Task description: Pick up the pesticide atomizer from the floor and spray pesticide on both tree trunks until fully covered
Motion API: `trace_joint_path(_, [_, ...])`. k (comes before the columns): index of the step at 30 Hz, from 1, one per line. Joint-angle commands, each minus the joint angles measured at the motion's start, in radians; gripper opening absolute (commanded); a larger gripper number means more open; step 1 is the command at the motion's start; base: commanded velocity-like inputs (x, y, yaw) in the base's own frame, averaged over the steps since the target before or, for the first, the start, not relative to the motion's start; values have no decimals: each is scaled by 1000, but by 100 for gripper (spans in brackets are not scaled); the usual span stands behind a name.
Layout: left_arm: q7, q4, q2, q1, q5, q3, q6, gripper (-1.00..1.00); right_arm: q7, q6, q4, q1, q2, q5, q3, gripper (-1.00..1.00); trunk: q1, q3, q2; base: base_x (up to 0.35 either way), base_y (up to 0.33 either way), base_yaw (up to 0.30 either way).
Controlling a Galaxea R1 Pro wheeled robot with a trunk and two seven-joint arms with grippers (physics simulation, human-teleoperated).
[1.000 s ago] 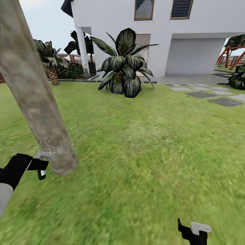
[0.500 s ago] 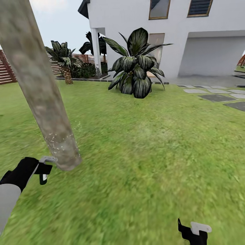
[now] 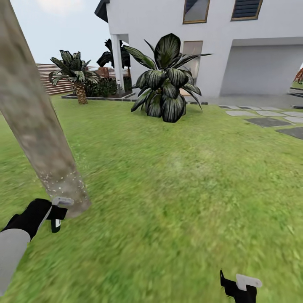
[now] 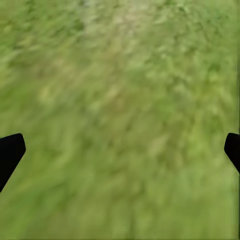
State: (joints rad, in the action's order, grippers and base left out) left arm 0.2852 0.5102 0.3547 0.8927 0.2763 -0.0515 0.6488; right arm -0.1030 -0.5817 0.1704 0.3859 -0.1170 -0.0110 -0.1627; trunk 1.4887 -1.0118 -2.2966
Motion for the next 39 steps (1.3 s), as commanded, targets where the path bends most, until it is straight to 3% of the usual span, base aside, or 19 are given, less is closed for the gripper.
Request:
trace_joint_path(1, [8,0,-6,1,15,-5,3,-100,-1,-3,-1,1,0,-1,-1,100,0,-1,0,187,-234,14])
trace_joint_path(10, [7,-3,-10,0,16,-18,2,-100,-1,-3,-1,1,0,-1,-1,100,0,-1,0,140,-246,230])
trace_joint_path(14, [-23,-14,-9,-15,17,-113,-1,-100,-1,-3,-2,1,1,-1,-1,100,0,-1,0,19,-271,277])
trace_joint_path(16, [-36,-15,-9,-19,17,-130,-1,-100,-1,-3,-2,1,0,-2,-1,100,0,-1,0,67,-269,250])
trace_joint_path(33, [-41,-29,-11,-22,15,-137,0,-100,-1,-3,-1,1,1,-1,-1,100,0,-1,0,240,-183,82])
trace_joint_path(39, [-44,-56,-34,-40,-21,-140,-17,-100,-1,-3,-2,1,0,-1,-1,100,0,-1,0,70,-39,228])
